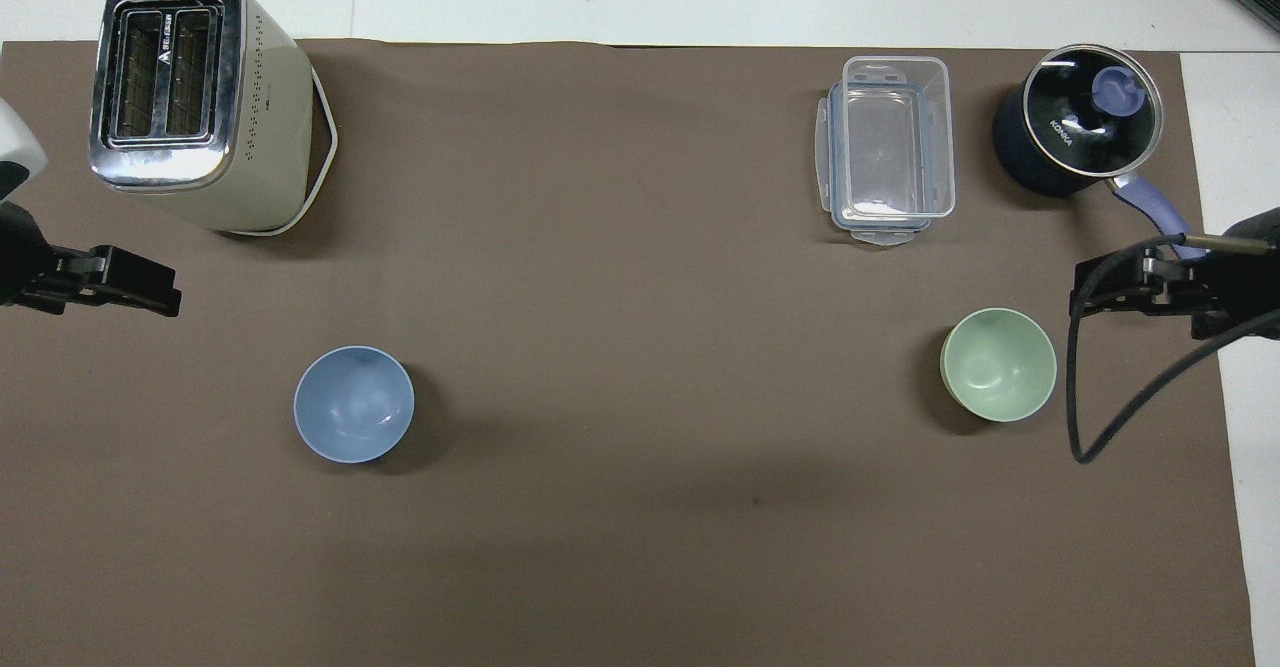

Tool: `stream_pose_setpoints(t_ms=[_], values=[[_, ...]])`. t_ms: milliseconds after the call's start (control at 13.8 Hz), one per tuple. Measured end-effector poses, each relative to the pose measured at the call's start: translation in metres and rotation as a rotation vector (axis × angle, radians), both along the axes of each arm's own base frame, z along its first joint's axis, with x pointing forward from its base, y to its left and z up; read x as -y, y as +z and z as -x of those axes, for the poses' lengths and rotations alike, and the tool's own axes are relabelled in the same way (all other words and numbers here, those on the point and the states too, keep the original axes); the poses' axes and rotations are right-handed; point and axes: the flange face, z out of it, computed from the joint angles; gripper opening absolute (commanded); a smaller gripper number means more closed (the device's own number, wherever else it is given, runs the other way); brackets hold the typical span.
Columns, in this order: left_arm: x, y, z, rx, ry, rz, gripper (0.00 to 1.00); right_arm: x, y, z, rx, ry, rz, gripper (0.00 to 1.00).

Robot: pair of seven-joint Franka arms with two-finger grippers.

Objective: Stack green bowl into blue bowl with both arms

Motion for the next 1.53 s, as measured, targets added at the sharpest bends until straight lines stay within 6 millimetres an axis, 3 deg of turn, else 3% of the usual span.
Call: stream_pose_setpoints(t_ms=[655,1164,1527], values=[[-0.007,-0.006,0.0,0.001,0.021,-0.001,1.0,0.0,0.0,-0.001,0.005,0.0,0.0,1.0],[-0.026,-0.068,0.007,0.01,0.061,-0.001,1.0,0.0,0.0,-0.001,0.005,0.0,-0.001,1.0],[-0.025,-0.115,0.016,0.02,0.061,-0.001,1.0,0.0,0.0,-0.001,0.005,0.0,-0.002,1.0]])
